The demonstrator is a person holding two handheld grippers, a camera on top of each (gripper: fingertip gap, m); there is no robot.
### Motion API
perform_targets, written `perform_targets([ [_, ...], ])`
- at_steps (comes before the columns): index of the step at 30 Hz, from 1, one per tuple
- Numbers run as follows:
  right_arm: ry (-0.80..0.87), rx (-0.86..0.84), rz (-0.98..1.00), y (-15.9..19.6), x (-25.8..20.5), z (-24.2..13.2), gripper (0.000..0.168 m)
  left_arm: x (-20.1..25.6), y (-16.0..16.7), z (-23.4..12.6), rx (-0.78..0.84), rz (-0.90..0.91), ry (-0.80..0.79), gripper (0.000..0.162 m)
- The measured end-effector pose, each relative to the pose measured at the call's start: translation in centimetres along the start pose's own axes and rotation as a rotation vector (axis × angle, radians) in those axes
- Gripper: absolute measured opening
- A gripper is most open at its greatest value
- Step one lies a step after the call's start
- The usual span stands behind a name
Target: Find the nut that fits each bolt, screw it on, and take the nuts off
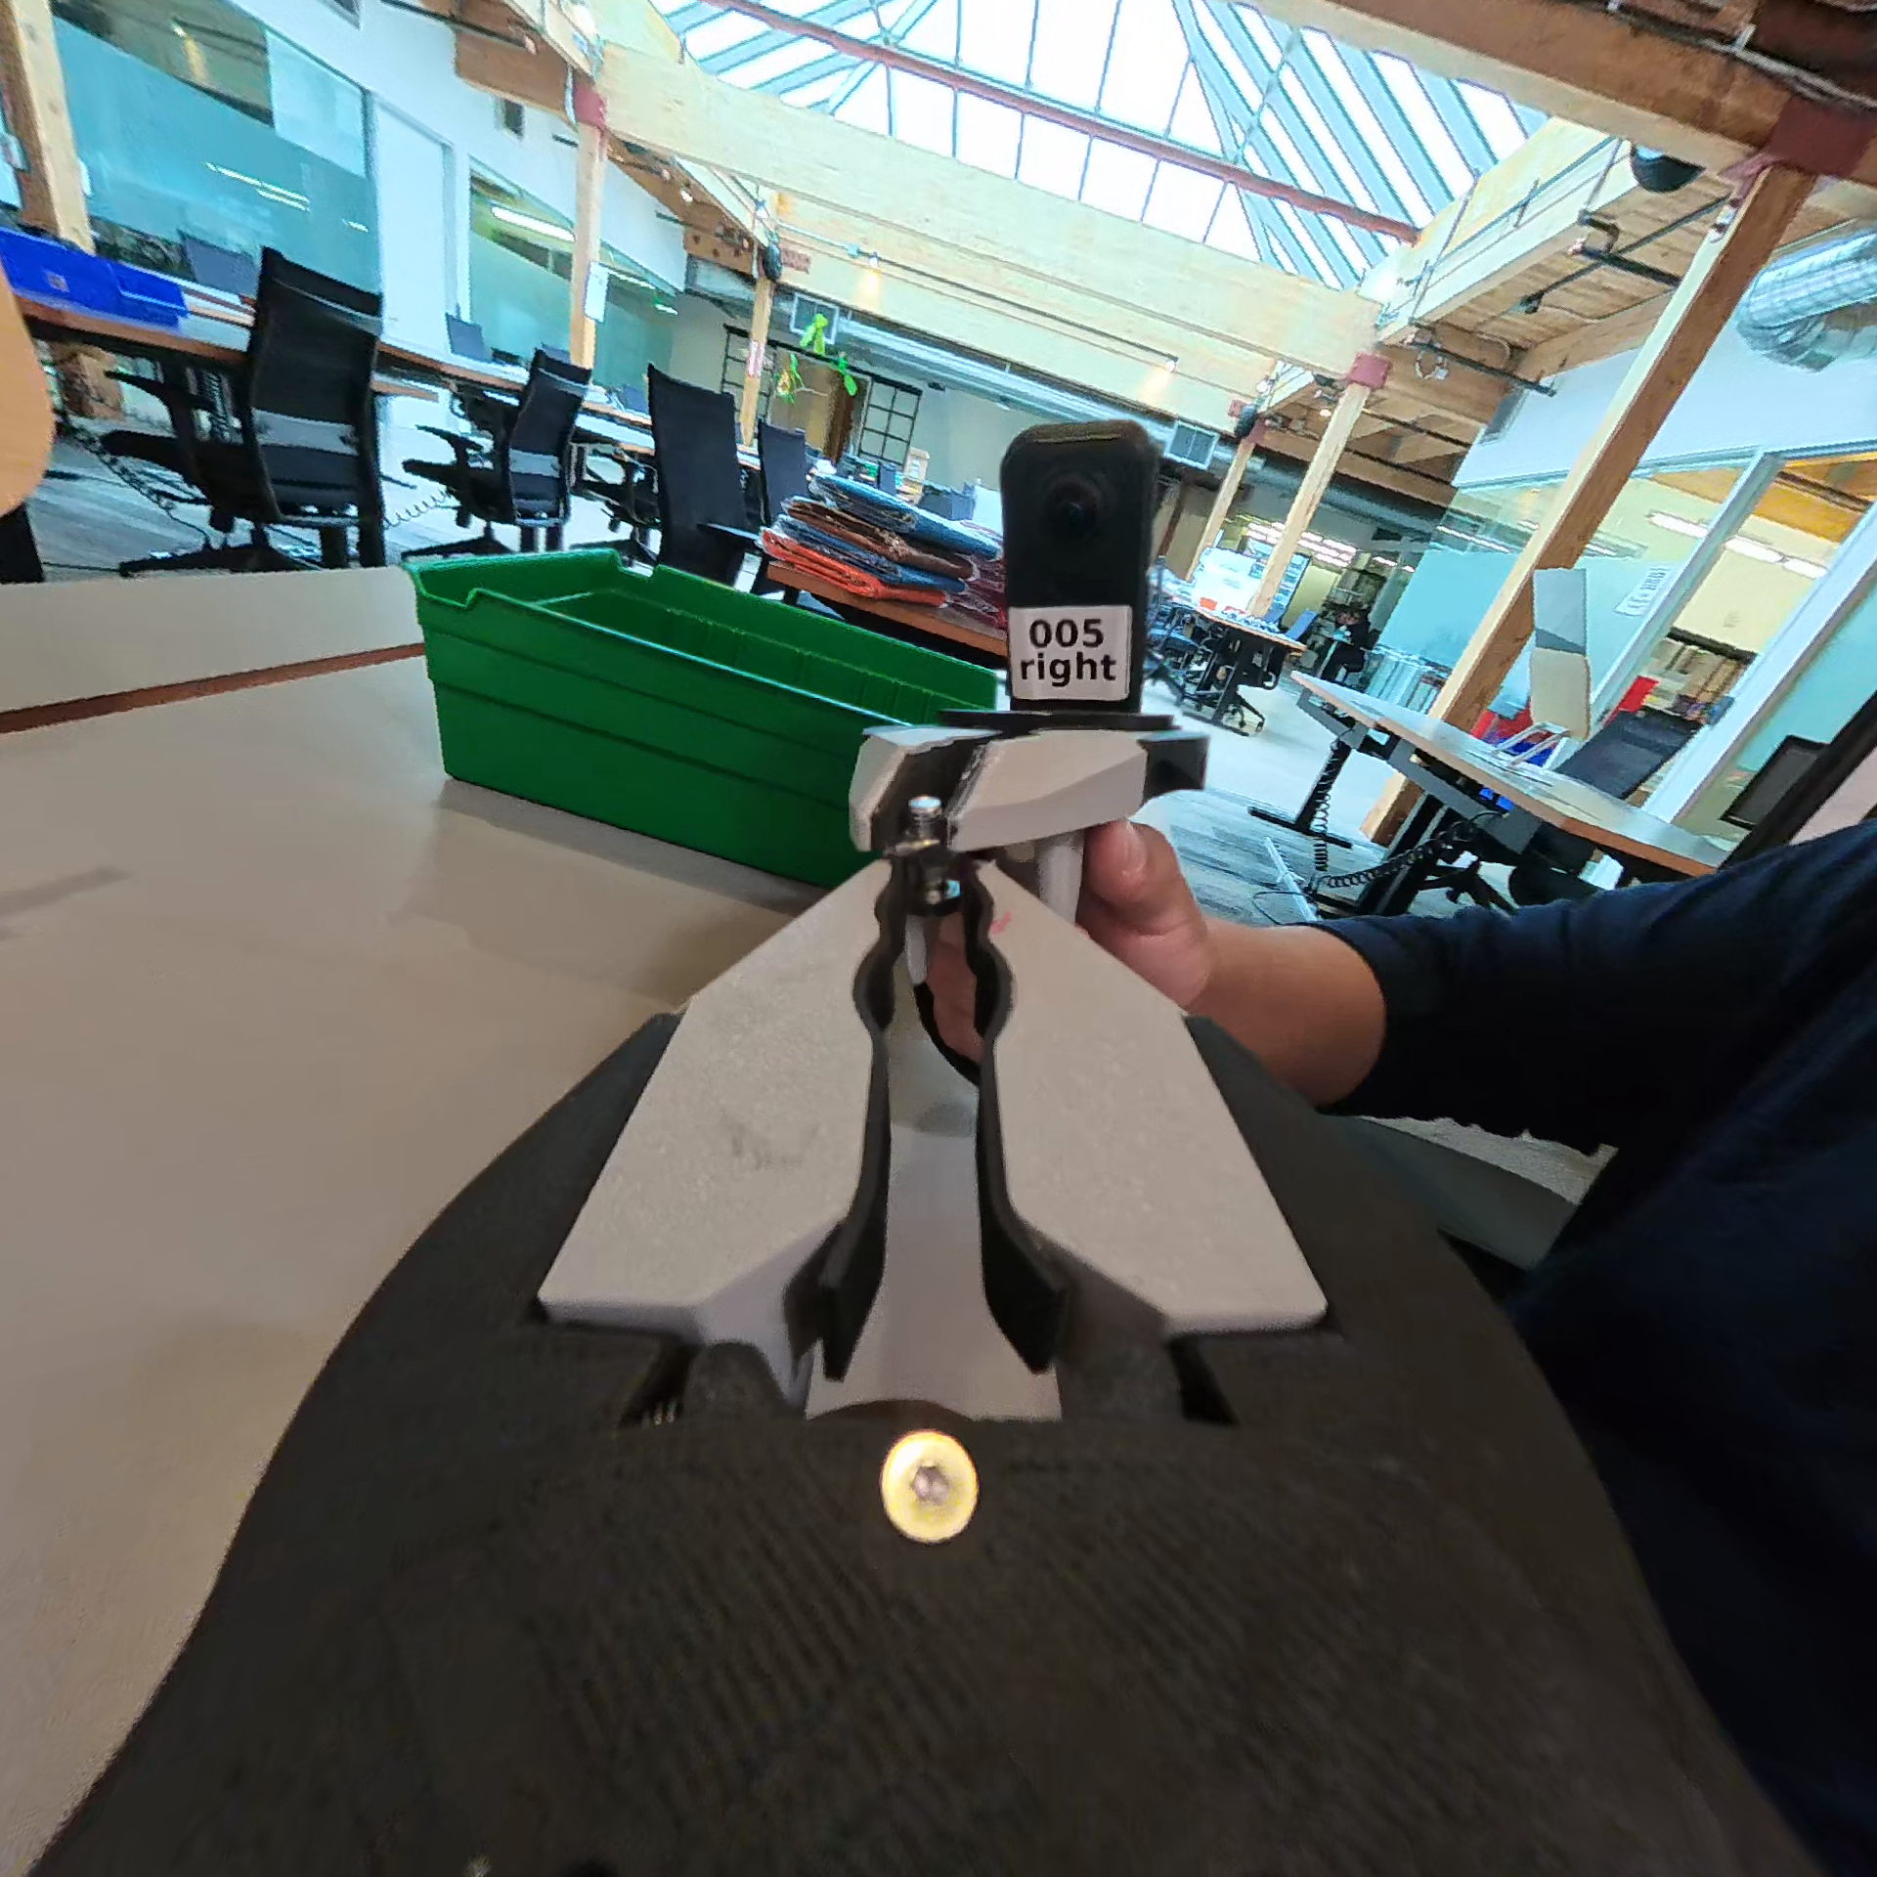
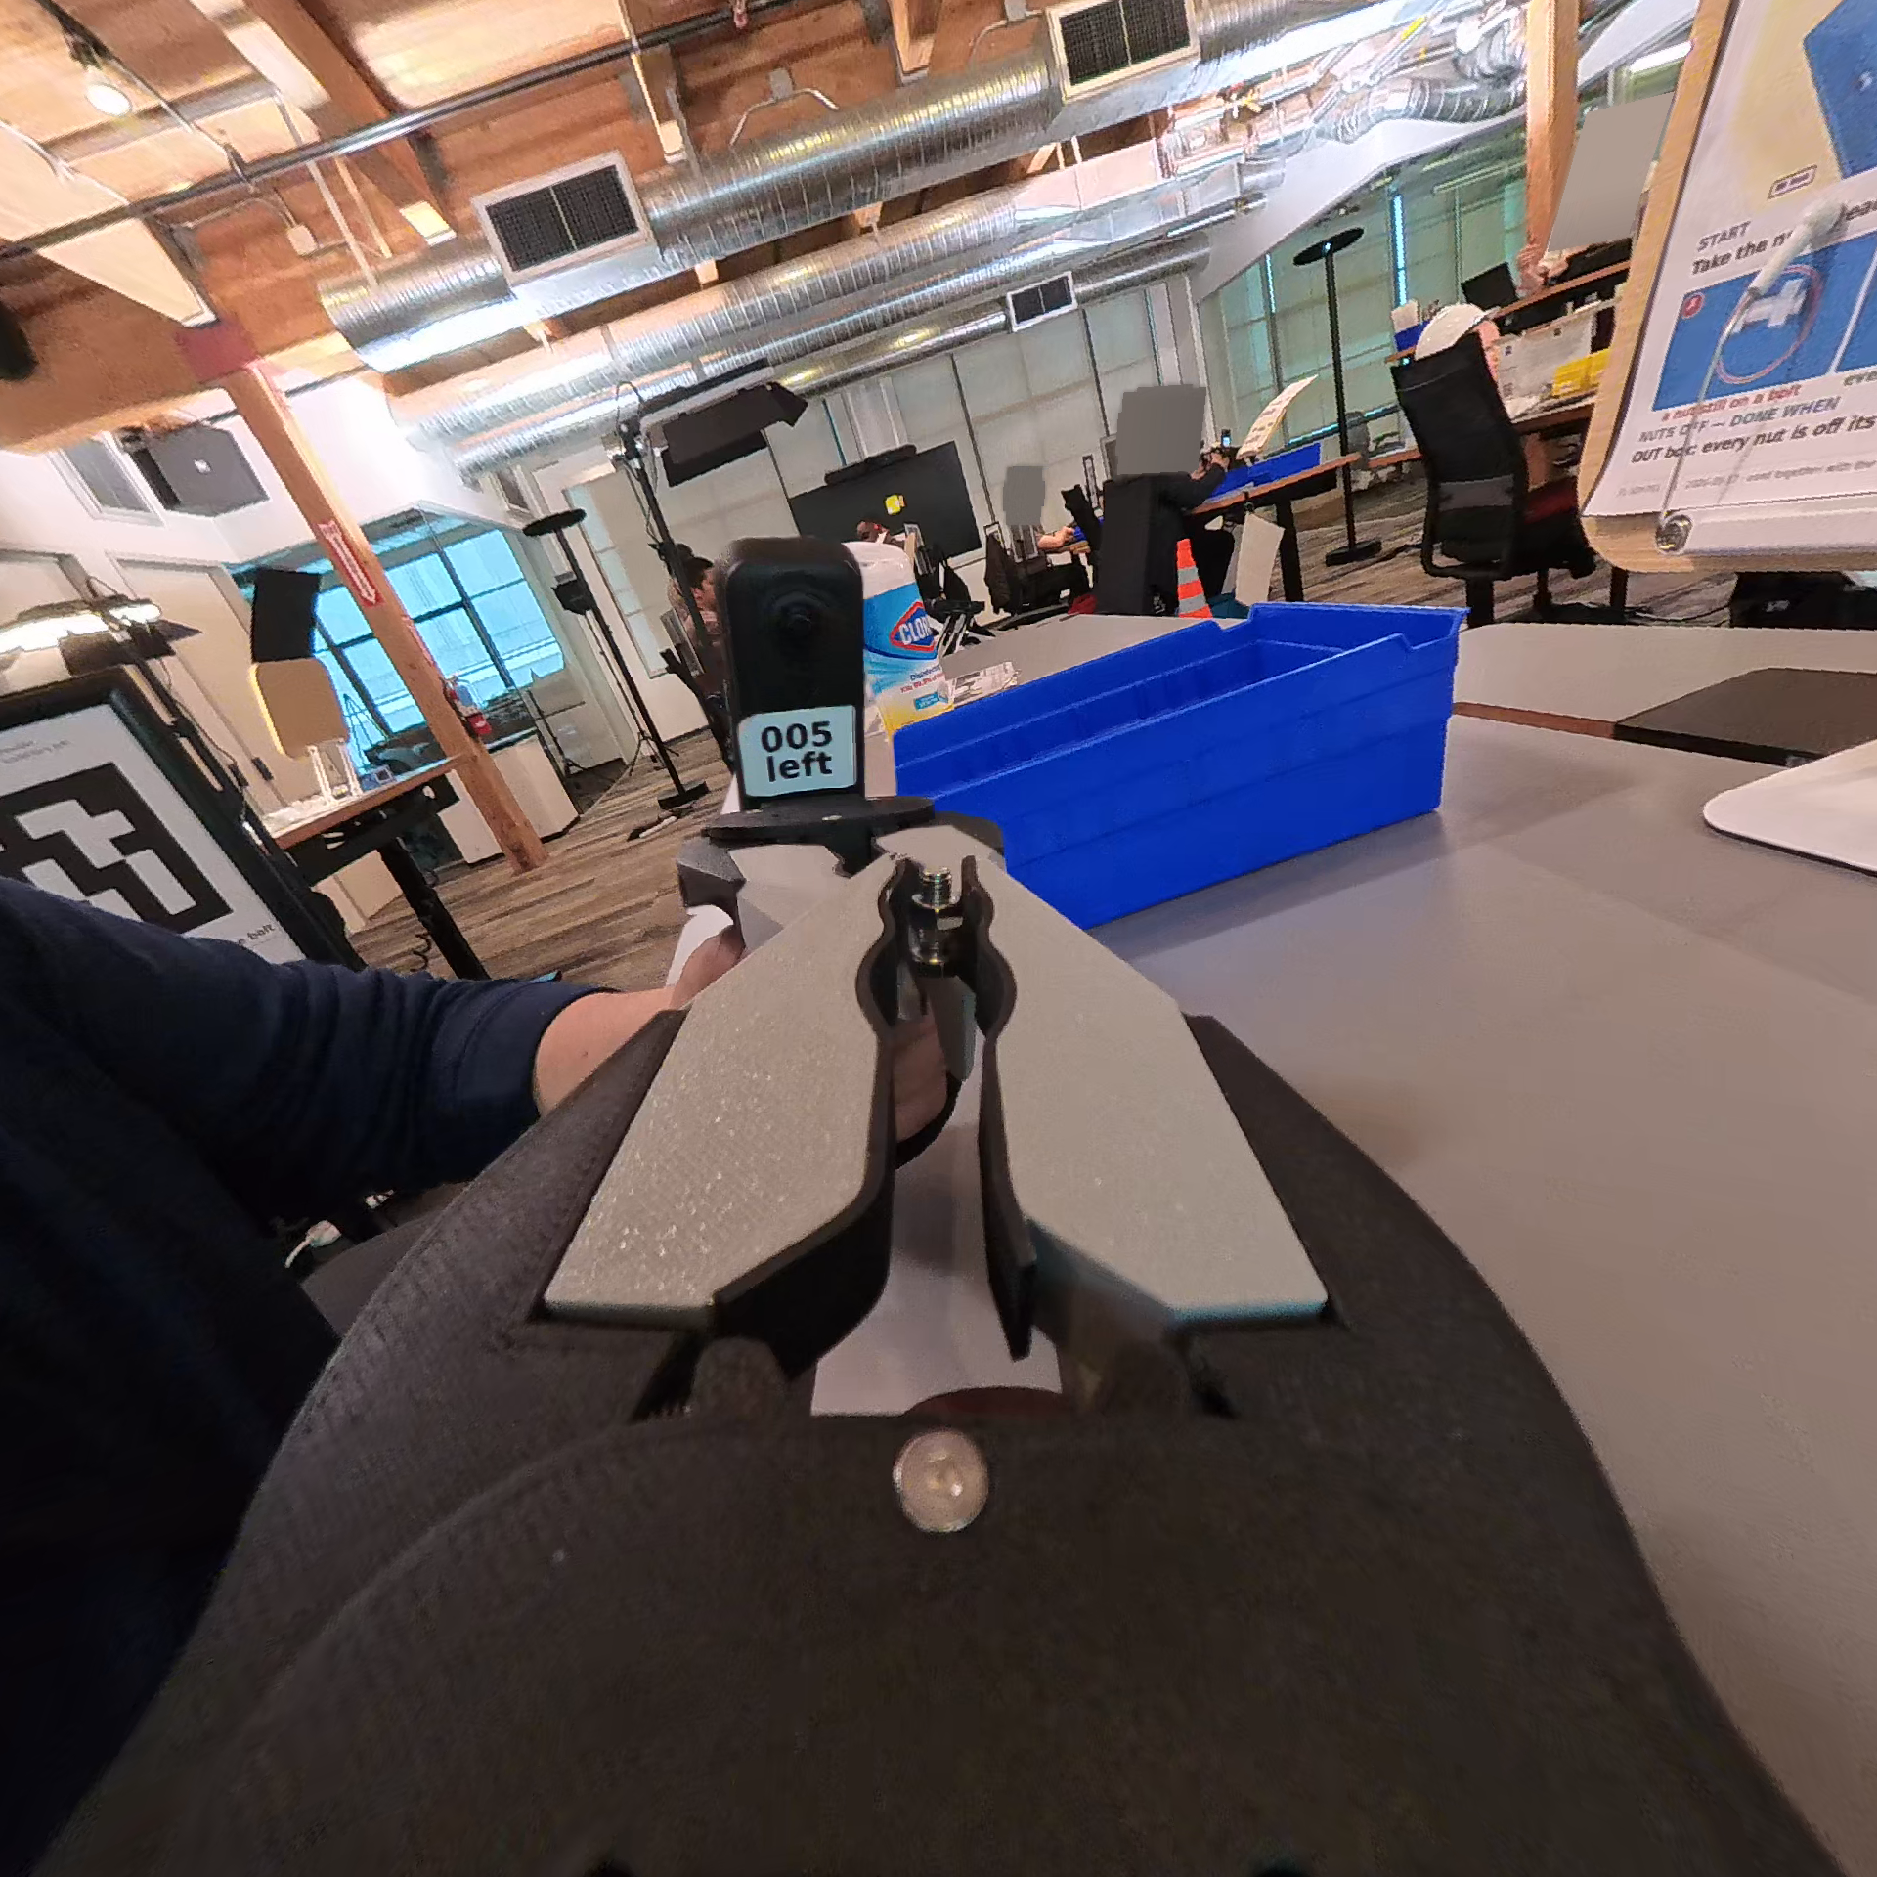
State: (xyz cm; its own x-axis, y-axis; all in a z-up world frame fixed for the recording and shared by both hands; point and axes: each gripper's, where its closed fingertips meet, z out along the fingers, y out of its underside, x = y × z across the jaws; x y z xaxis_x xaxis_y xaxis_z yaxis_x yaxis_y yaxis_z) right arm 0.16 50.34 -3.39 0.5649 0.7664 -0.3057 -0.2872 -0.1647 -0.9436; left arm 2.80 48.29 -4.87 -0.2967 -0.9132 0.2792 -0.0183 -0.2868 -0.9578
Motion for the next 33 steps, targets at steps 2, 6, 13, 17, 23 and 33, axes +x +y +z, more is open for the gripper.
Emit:
perform_targets([
  [2, 0.002, 0.005, -0.011, -0.1, -0.1, 0.0, 0.006, 0.1, -0.1, 0.0, -0.001, -0.008, -0.002, 0.008],
  [6, -0.002, 0.012, -0.023, -0.2, -0.3, 0.0, 0.006, 0.3, -0.2, 0.0, 0.011, -0.022, 0.023, 0.008],
  [13, -0.012, 0.043, -0.001, -0.8, -0.3, -0.3, 0.006, 0.5, -0.3, 0.1, 0.018, -0.02, 0.028, 0.015],
  [17, -0.011, 0.046, -0.006, -0.7, -0.3, -0.1, 0.006, 0.4, -0.3, 0.1, 0.019, -0.02, 0.019, 0.011],
  [23, -0.006, 0.058, -0.027, -0.9, -0.6, -0.1, 0.006, 0.4, -0.4, 0.0, 0.021, -0.02, 0.021, 0.008],
  [33, -0.009, 0.055, -0.023, -0.8, -0.6, 0.1, 0.006, 0.5, -0.4, 0.0, 0.025, -0.029, 0.027, 0.007],
])
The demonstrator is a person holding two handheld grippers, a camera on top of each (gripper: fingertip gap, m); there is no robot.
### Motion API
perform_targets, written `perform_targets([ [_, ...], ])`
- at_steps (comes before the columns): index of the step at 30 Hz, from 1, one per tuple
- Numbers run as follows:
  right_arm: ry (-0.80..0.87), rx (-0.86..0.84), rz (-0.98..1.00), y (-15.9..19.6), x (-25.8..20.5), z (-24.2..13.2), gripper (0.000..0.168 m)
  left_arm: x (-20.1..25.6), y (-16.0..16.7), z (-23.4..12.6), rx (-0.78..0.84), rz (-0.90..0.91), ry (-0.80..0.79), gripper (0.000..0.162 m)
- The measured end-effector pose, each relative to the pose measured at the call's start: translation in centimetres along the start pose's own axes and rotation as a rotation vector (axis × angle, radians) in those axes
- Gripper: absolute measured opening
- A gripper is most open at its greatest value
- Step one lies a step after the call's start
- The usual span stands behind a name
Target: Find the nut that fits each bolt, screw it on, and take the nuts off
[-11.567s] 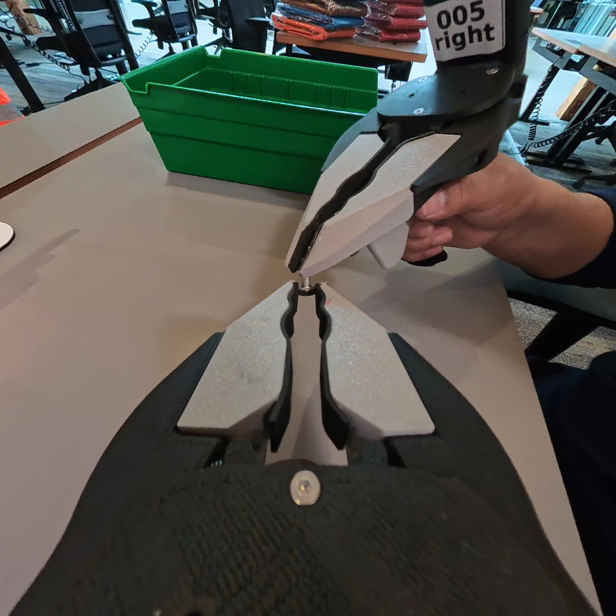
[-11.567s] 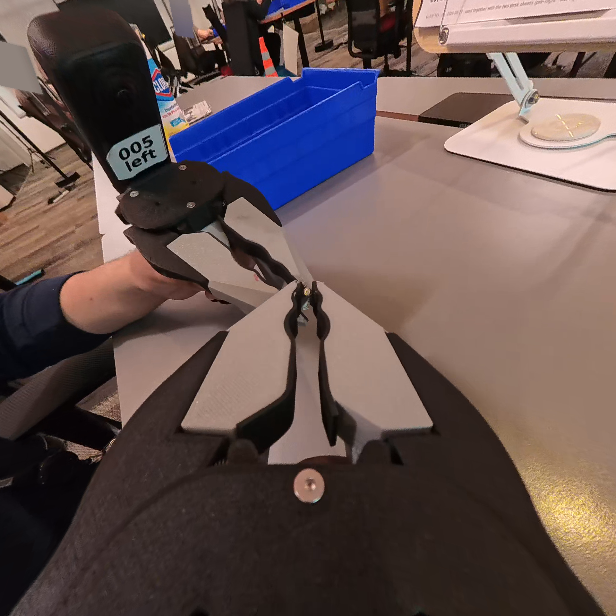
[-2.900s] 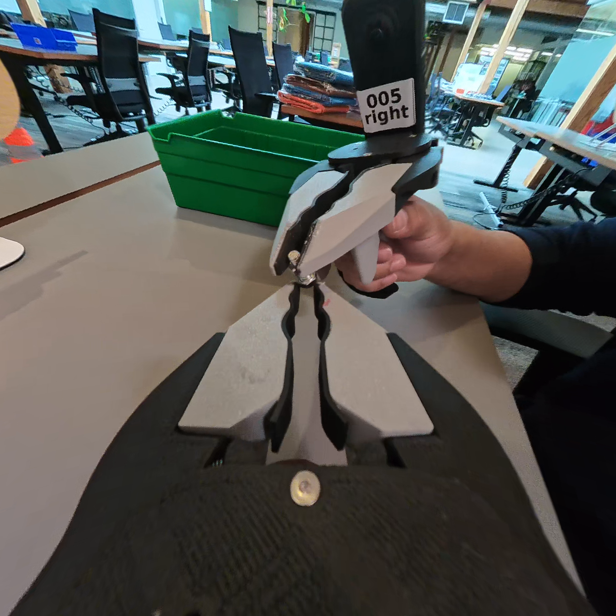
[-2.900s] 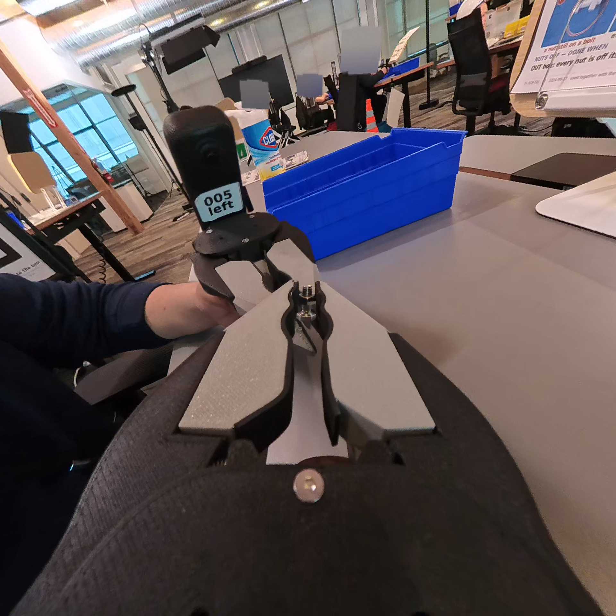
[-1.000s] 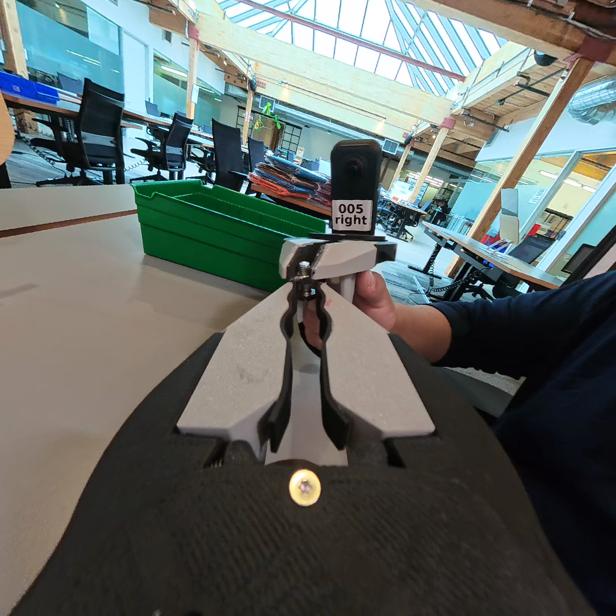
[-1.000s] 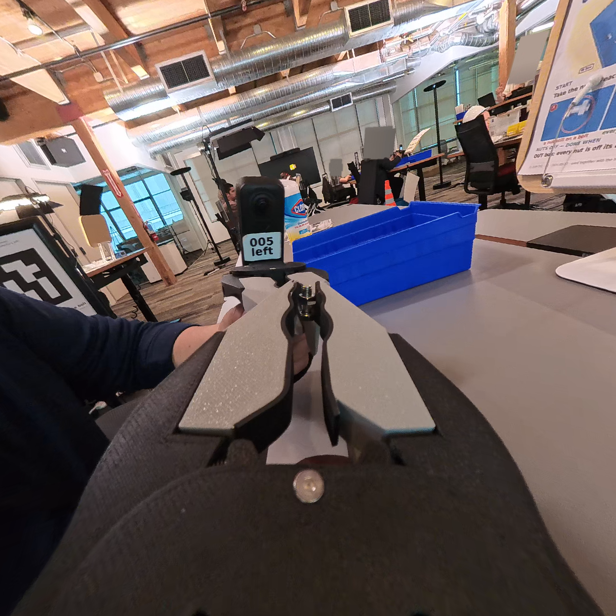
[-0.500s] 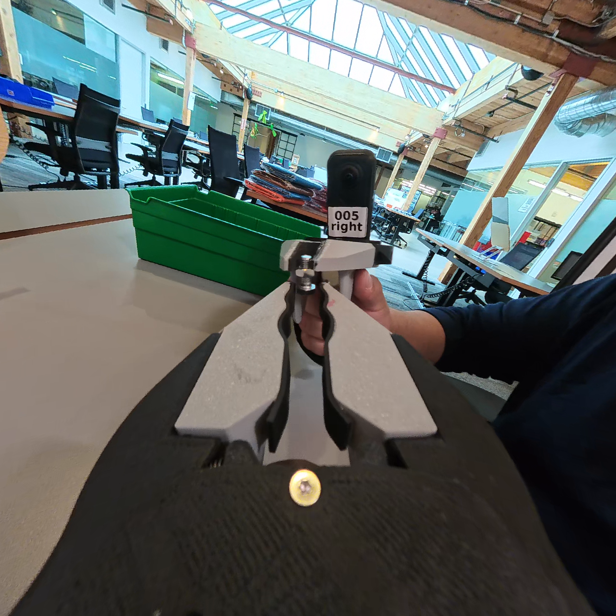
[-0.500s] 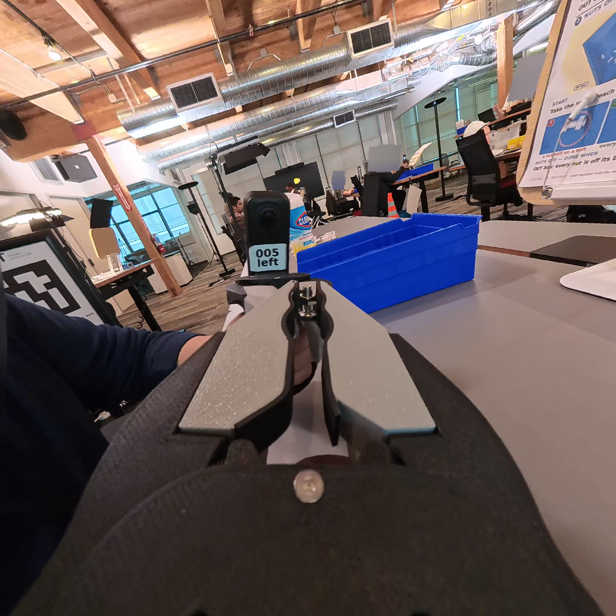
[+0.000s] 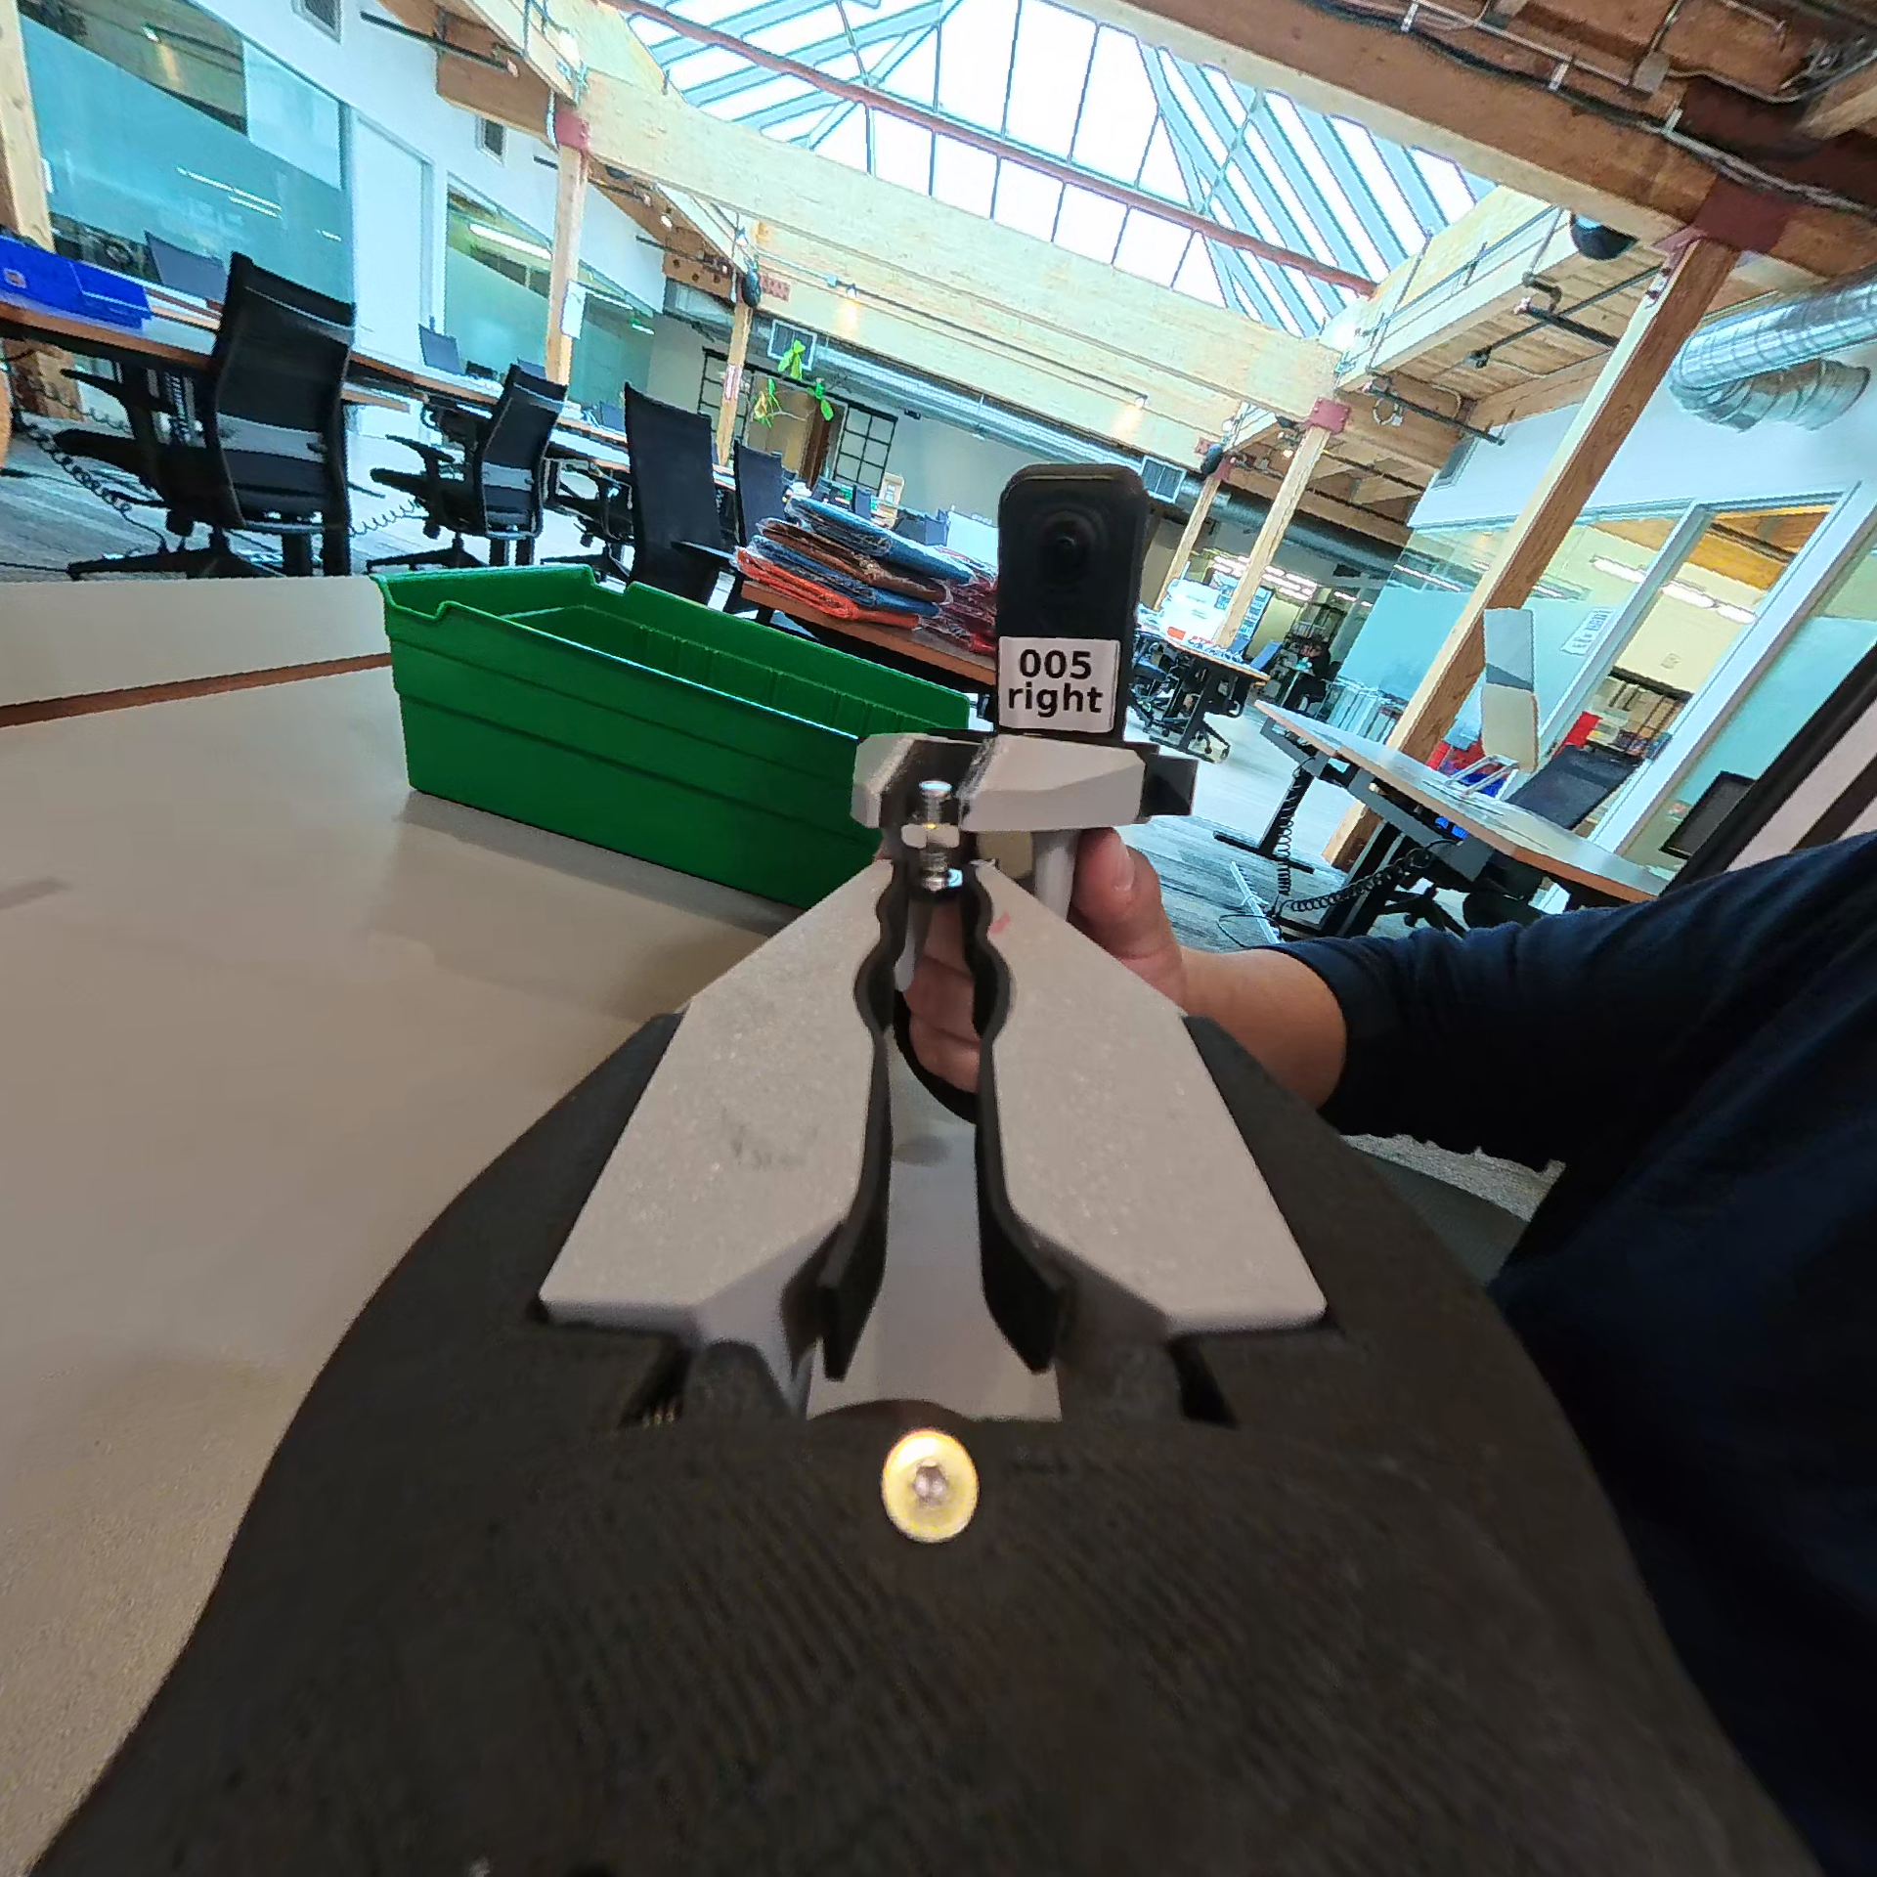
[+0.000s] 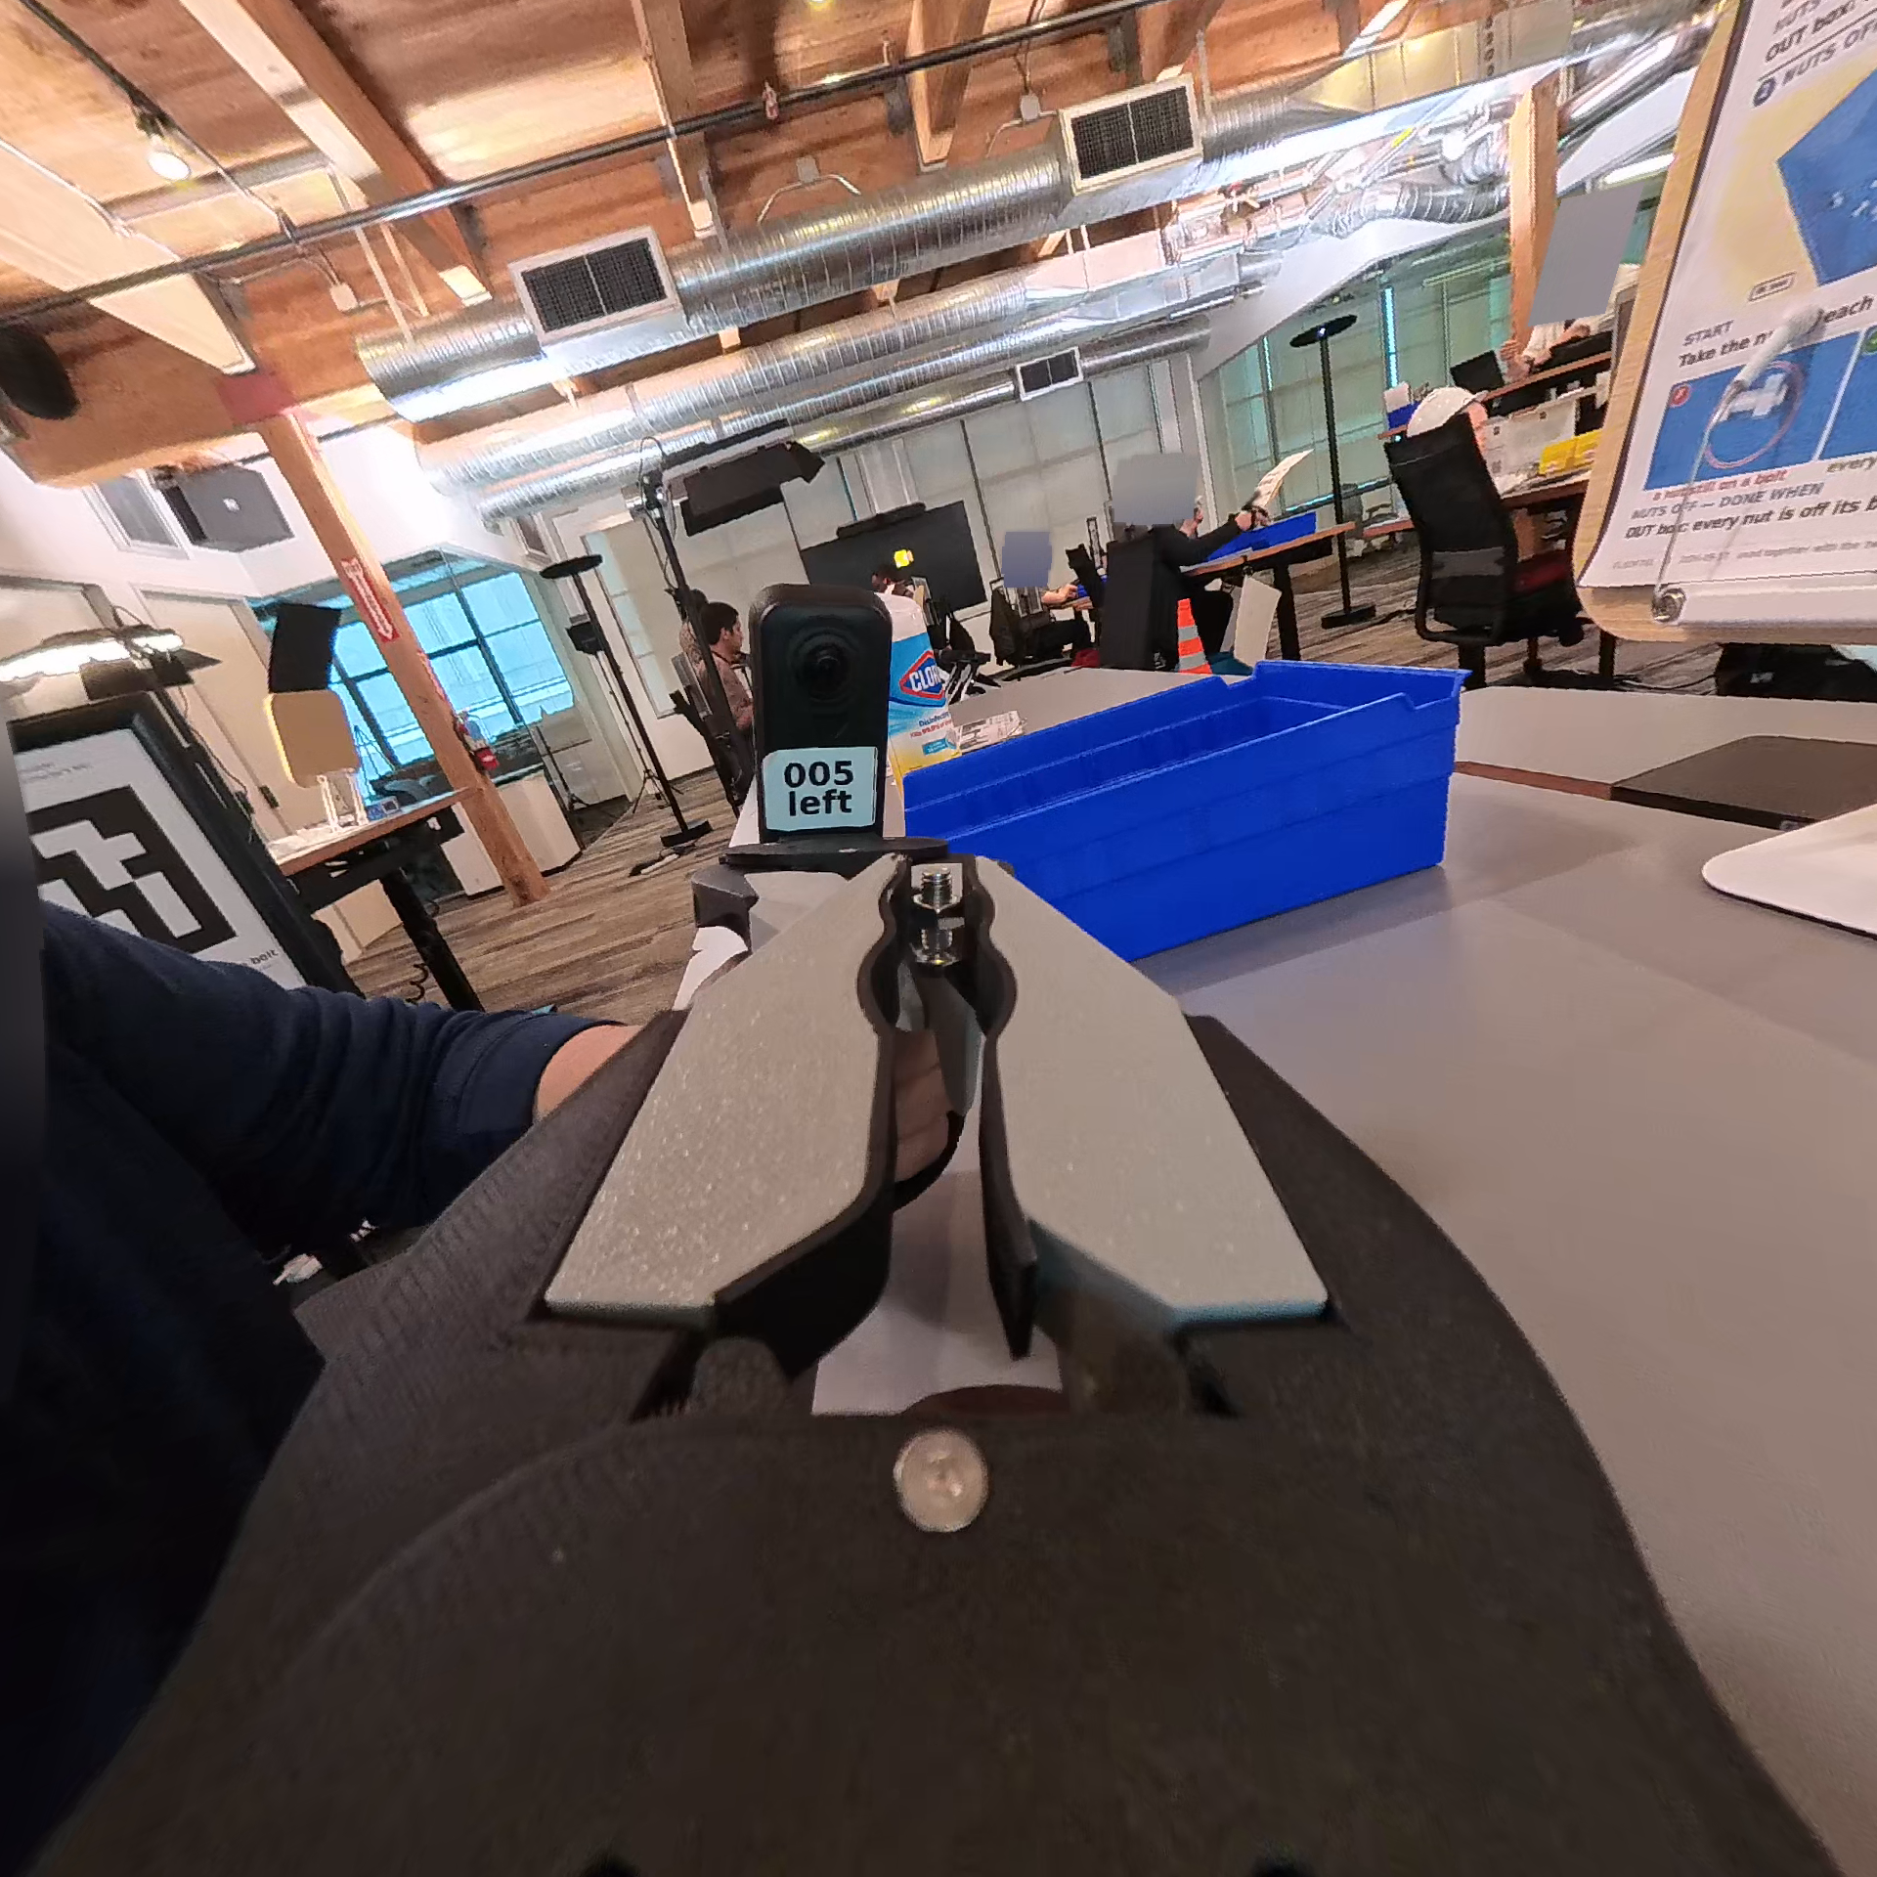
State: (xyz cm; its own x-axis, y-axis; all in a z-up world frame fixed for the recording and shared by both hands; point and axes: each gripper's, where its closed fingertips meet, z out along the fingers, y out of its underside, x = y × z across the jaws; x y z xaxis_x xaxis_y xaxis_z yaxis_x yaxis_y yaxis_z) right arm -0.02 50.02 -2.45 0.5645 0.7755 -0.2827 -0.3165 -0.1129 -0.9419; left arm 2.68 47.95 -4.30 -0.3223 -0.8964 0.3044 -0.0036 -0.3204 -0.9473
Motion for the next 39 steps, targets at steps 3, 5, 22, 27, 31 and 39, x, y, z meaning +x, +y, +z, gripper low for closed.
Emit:
perform_targets([
  [3, 0.003, 0.003, -0.004, -0.1, 0.0, -0.1, 0.006, 0.0, -0.1, 0.0, 0.002, 0.004, -0.001, 0.007],
  [5, 0.002, 0.007, -0.002, -0.2, 0.0, -0.1, 0.006, 0.0, 0.0, 0.0, 0.002, 0.001, 0.001, 0.007],
  [22, 0.055, -0.042, -0.04, 0.3, 1.0, -0.5, 0.01, -1.2, 0.4, -0.5, -0.05, 0.068, -0.095, 0.007],
  [27, 0.073, -0.065, -0.061, 0.3, 1.2, -0.6, 0.024, -1.5, 0.4, -0.7, -0.061, 0.061, -0.107, 0.007],
  [31, 0.065, -0.088, -0.062, 0.8, 1.0, -0.3, 0.024, -0.9, 1.0, -0.2, -0.095, 0.099, -0.092, 0.007],
  [39, 0.115, -0.078, -0.05, 0.4, 2.3, -1.2, 0.013, -1.2, 0.2, -0.8, -0.056, 0.07, -0.093, 0.007],
])
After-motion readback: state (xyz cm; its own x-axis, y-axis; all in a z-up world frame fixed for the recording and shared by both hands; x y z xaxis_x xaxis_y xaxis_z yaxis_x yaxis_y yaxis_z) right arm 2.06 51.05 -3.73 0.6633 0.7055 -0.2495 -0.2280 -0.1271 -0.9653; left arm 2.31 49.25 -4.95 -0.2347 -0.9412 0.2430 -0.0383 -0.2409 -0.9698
